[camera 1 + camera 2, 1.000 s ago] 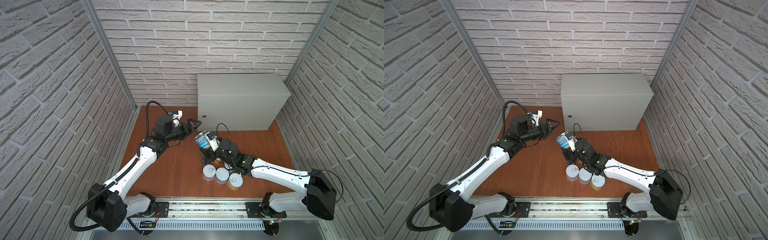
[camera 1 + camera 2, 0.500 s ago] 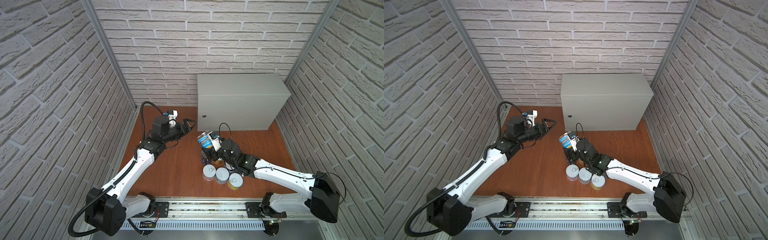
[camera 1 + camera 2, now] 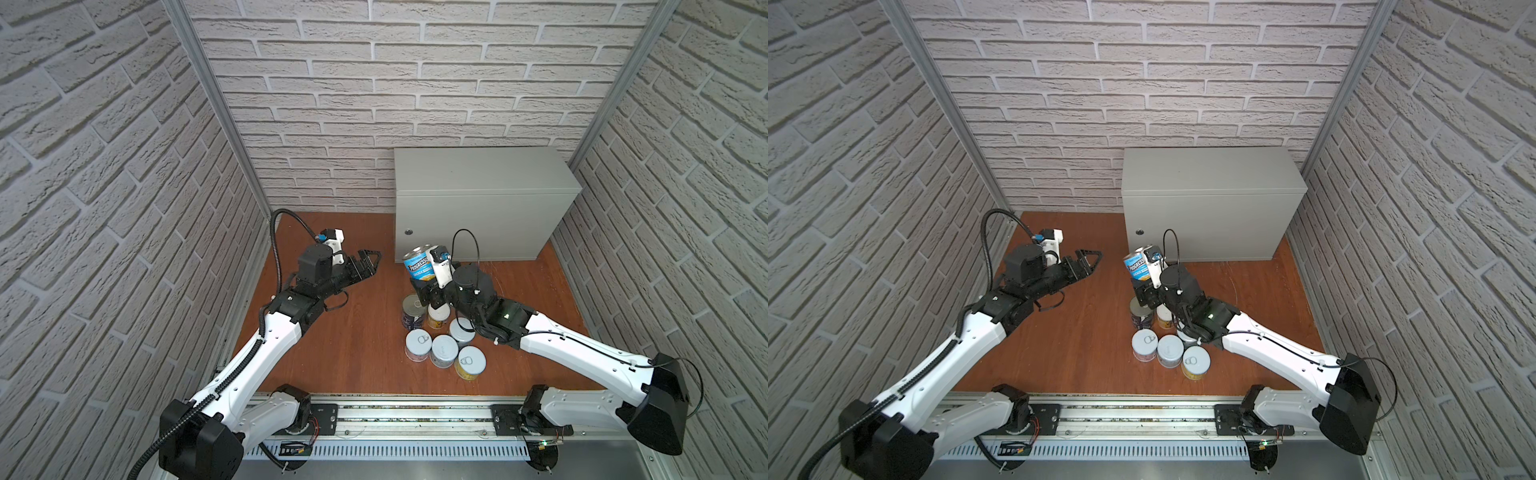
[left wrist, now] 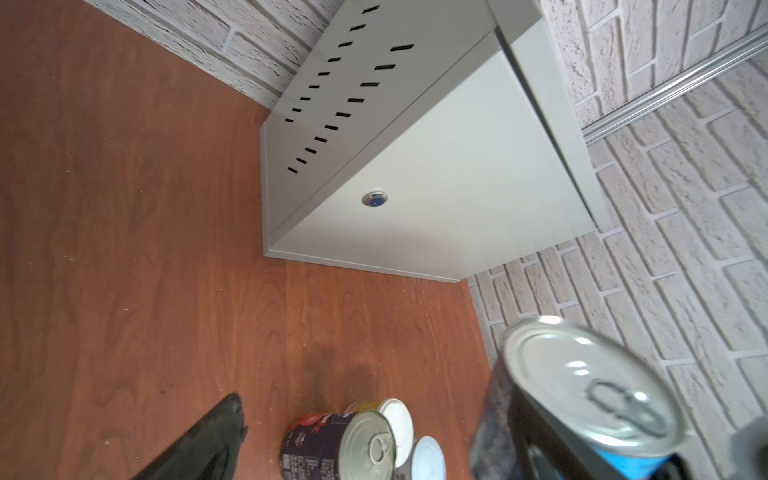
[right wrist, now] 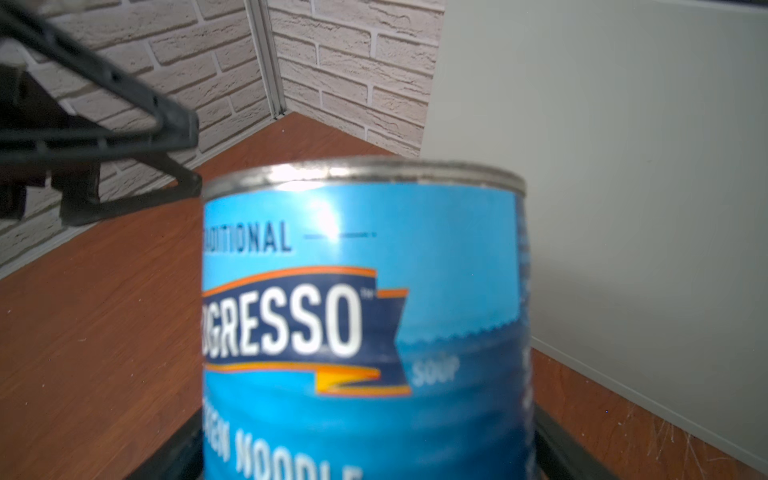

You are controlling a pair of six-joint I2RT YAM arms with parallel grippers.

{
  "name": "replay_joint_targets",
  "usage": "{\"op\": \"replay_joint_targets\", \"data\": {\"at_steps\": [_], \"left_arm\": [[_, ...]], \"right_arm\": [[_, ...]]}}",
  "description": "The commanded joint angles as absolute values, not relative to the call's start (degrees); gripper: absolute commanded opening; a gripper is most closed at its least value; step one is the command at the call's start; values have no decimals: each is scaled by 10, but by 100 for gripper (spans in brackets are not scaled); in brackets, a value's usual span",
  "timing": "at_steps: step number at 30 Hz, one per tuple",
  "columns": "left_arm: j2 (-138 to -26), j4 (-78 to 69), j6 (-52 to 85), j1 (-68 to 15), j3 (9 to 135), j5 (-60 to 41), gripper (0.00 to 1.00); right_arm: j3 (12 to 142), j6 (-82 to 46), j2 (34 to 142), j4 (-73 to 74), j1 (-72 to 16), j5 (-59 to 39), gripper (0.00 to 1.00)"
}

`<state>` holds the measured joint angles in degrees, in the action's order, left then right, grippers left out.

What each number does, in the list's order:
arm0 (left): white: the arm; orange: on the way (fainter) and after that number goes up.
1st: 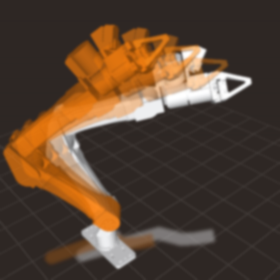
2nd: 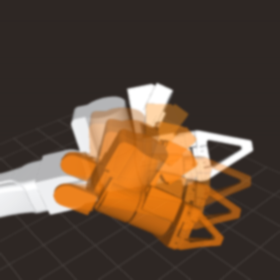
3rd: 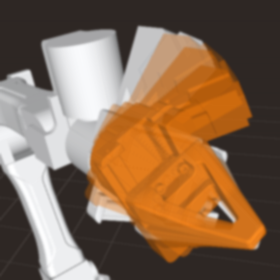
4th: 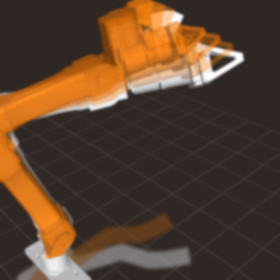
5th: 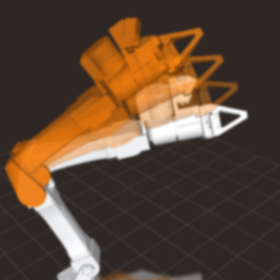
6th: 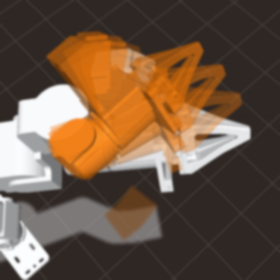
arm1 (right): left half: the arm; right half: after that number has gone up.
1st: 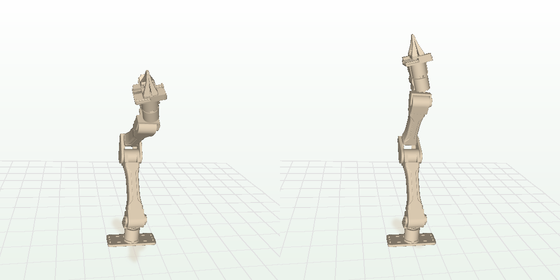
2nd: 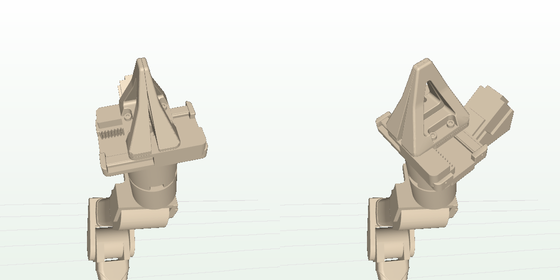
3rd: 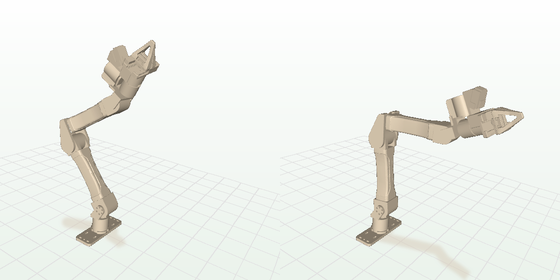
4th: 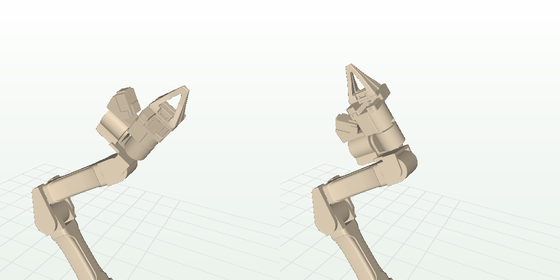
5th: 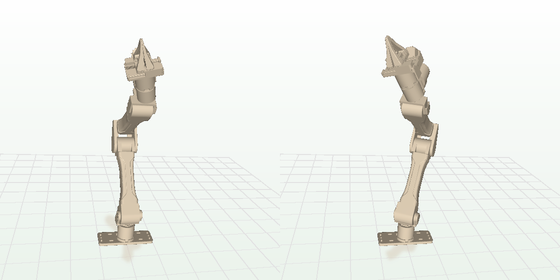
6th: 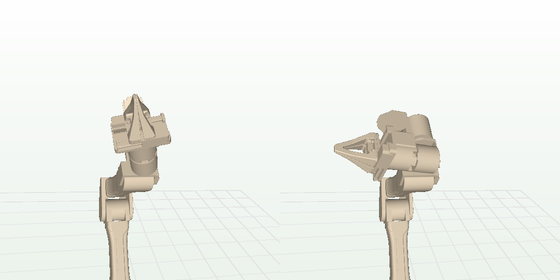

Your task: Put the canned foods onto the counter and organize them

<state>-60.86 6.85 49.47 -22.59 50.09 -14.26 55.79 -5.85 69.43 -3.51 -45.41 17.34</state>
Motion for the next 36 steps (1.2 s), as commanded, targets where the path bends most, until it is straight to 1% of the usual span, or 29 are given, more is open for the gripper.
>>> {"op": "replay_joint_targets", "data": {"at_steps": [1, 3, 11, 19, 23, 27, 36], "left_arm": [[-589, 79, 445, -223, 497, -120, 98], [-580, 95, 431, -223, 500, -120, 98], [-539, 89, 428, -223, 466, -133, 98], [-519, 84, 438, -225, 448, -156, 98], [-522, 83, 439, -226, 446, -159, 98], [-528, 81, 441, -228, 451, -168, 98], [-539, 86, 442, -232, 458, -172, 98]], "right_arm": [[625, -42, 656, 61, -428, 218, 77], [643, -44, 657, 65, -406, 233, 77], [709, -51, 665, 77, -296, 207, 78], [742, -4, 637, 104, -239, 184, 79], [726, 23, 635, 169, -213, 192, 80], [722, 38, 650, 228, -173, 180, 80], [769, 5, 695, 251, -64, 138, 81]]}}
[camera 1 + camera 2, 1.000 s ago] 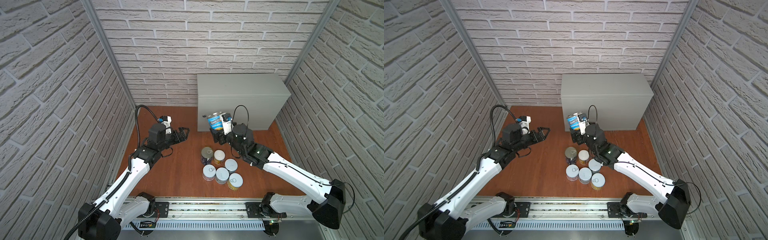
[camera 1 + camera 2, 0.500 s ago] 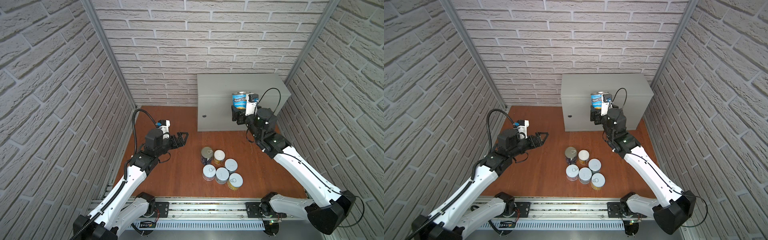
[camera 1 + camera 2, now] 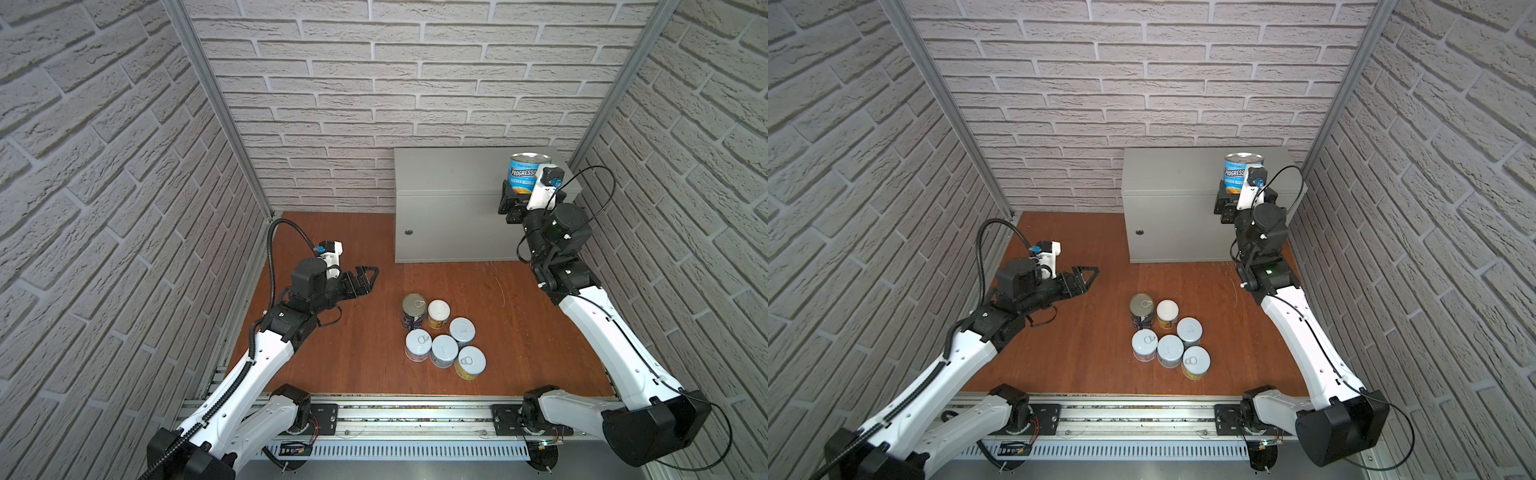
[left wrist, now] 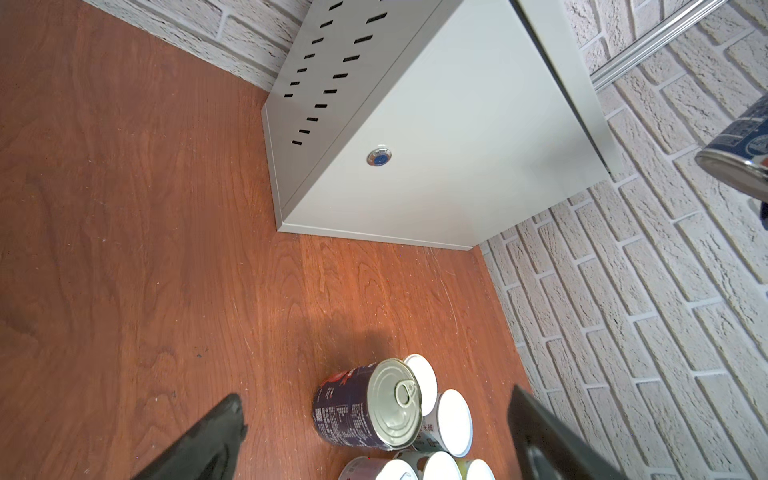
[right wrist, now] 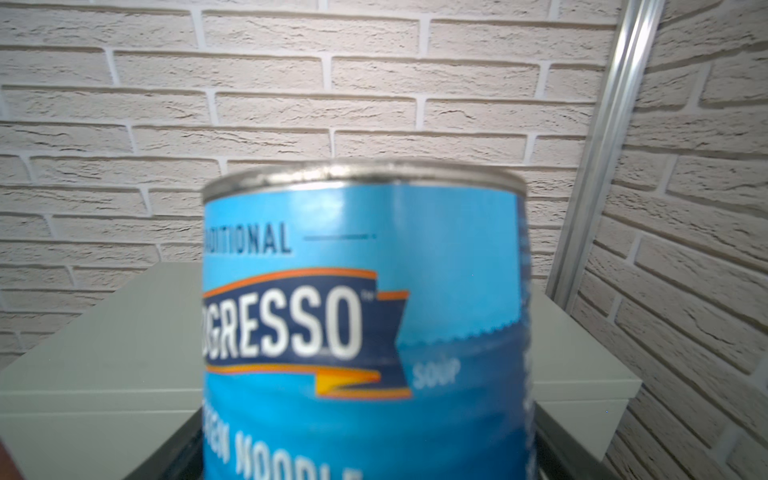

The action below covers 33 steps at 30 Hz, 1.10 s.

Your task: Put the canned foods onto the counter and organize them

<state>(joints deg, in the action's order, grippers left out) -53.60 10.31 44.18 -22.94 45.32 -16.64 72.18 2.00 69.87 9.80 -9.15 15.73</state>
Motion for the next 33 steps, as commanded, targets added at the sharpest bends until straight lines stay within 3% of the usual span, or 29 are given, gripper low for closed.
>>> {"op": "replay_joint_targets", "data": {"at_steps": [1, 13, 33], "left_arm": [[-540, 85, 442, -233, 458, -173, 98], [-558, 92, 440, -234, 471, -171, 98], [-576, 63, 438, -231, 446, -159, 98]], "right_arm": [[773, -5, 700, 253, -52, 136, 81], [831, -90, 795, 251, 50, 104, 82], [938, -38, 901, 176, 47, 42, 83]]}}
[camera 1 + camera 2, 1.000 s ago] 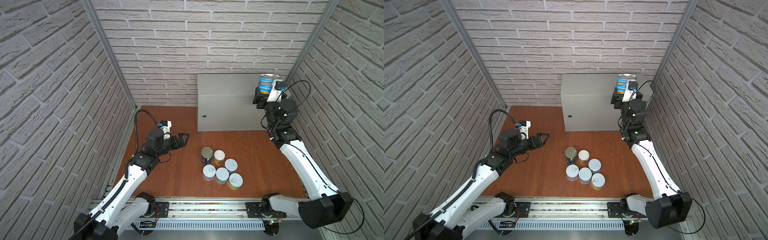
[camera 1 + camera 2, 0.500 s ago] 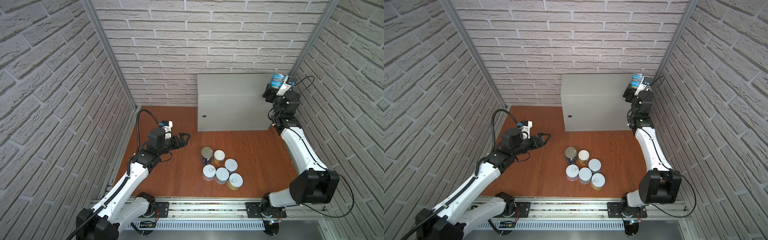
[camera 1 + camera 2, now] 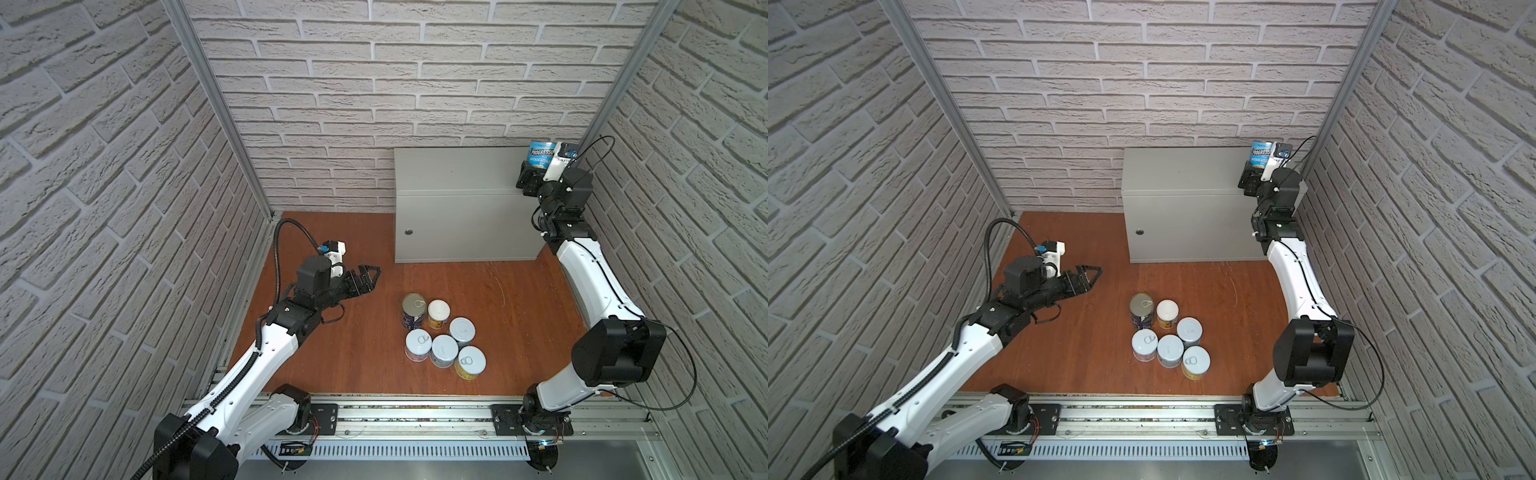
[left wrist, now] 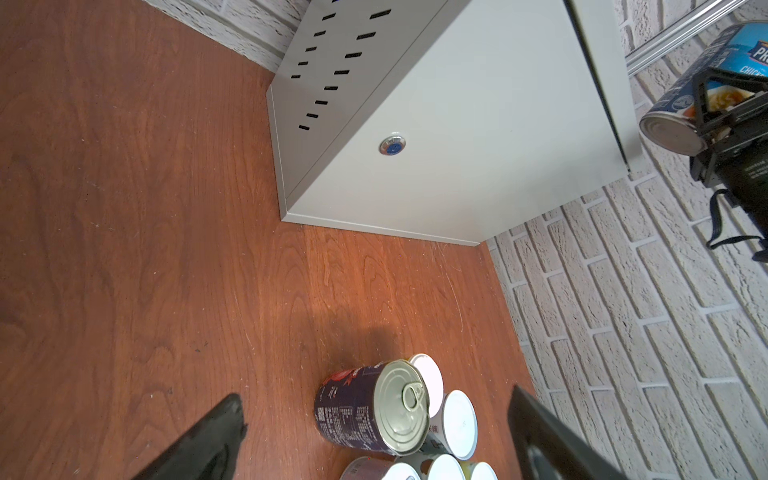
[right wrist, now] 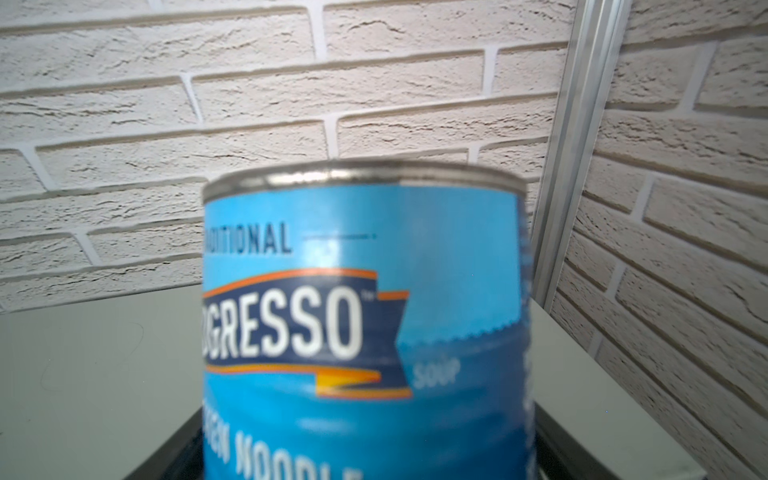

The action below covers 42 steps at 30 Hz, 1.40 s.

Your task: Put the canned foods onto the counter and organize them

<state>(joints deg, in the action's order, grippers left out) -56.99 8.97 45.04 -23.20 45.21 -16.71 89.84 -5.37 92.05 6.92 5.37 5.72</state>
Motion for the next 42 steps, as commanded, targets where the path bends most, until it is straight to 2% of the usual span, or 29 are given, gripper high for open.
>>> {"op": "replay_joint_targets", "data": {"at_steps": [1, 17, 33, 42], "left_arm": [[-578, 63, 435, -230, 447, -160, 98], [-617, 52, 441, -224, 461, -172, 98], [-695, 21, 476, -224, 489, -189, 98], [-704, 14, 488, -224, 497, -194, 98]], "right_arm": [[935, -33, 901, 178, 44, 39, 83], [780, -2, 910, 329, 28, 51, 84], [825, 25, 996, 335, 23, 115, 84], [830, 24, 1003, 330, 23, 106, 91]]}}
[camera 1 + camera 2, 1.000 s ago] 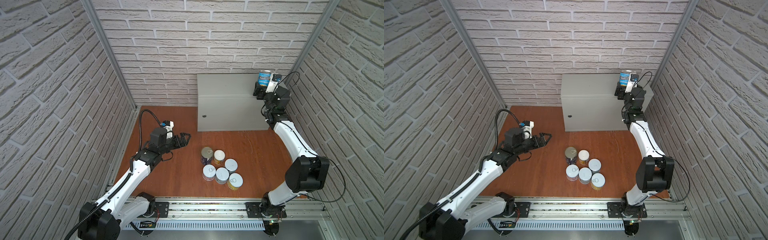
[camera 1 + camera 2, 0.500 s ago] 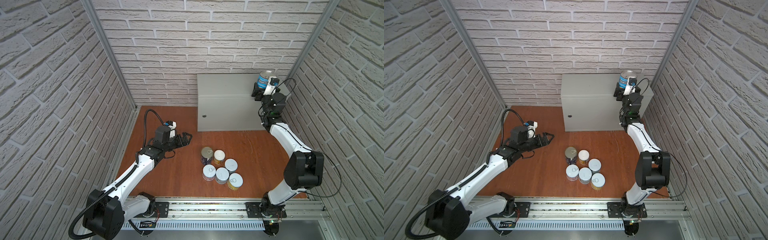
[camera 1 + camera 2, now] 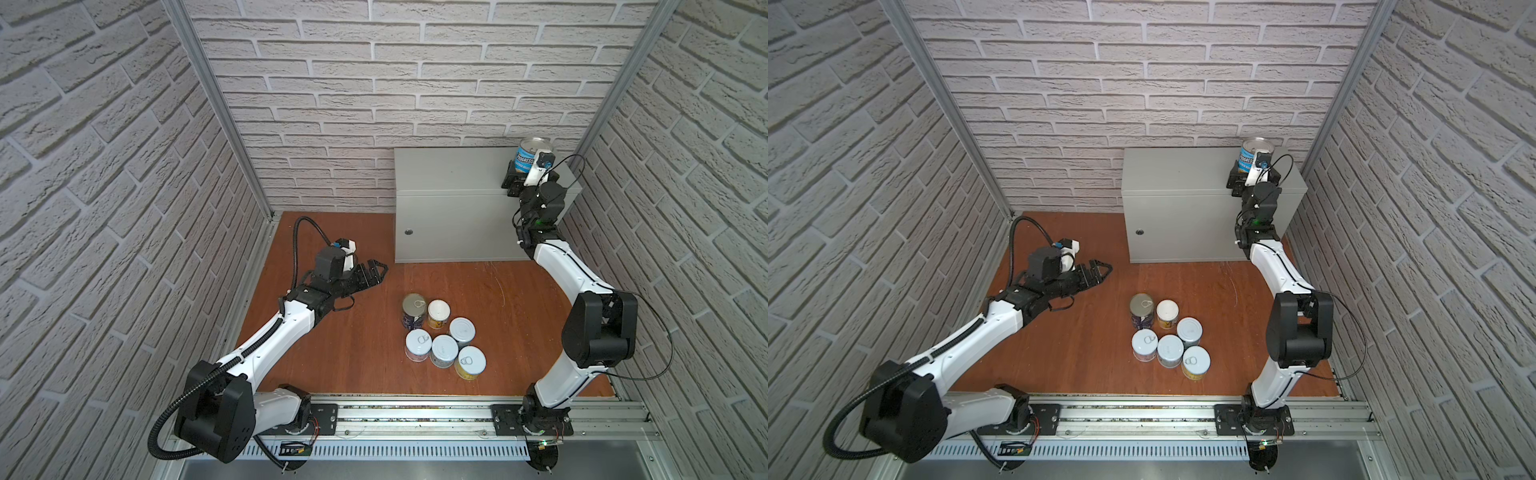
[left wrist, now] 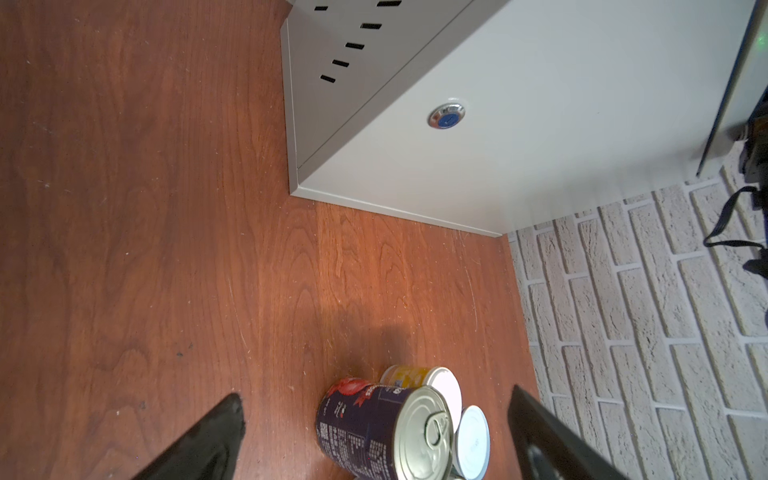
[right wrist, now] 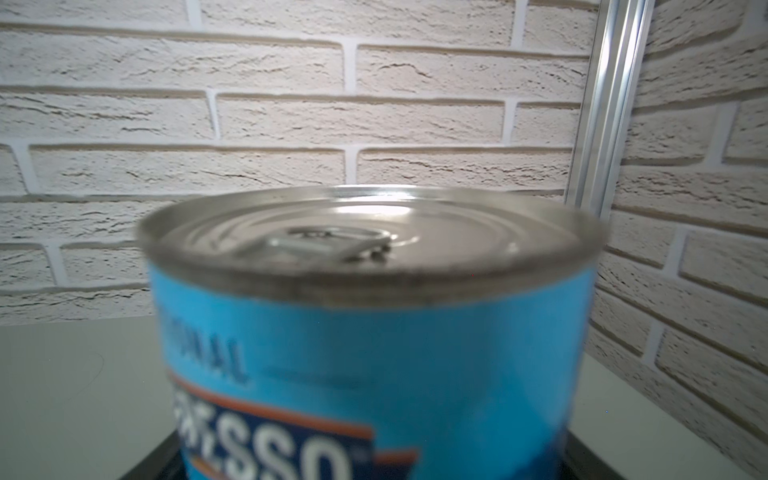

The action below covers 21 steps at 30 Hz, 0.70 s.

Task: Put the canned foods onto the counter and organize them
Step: 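Lower the blue Progresso can onto the cabinet top with the right gripper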

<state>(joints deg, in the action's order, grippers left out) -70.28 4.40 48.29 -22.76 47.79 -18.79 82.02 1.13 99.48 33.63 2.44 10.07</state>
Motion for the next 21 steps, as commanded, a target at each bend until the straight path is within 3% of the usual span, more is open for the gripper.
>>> {"op": "replay_joint_targets", "data": {"at_steps": [1, 8, 21], "left_arm": [[-704, 15, 488, -225, 495, -194, 98], [-695, 20, 493, -226, 493, -192, 98], [-699, 34, 475, -238, 504, -201, 98]], "right_arm": [[831, 23, 1004, 329, 23, 106, 91], [836, 21, 1017, 324, 23, 102, 99], [779, 37, 961, 305, 20, 41, 99]]}}
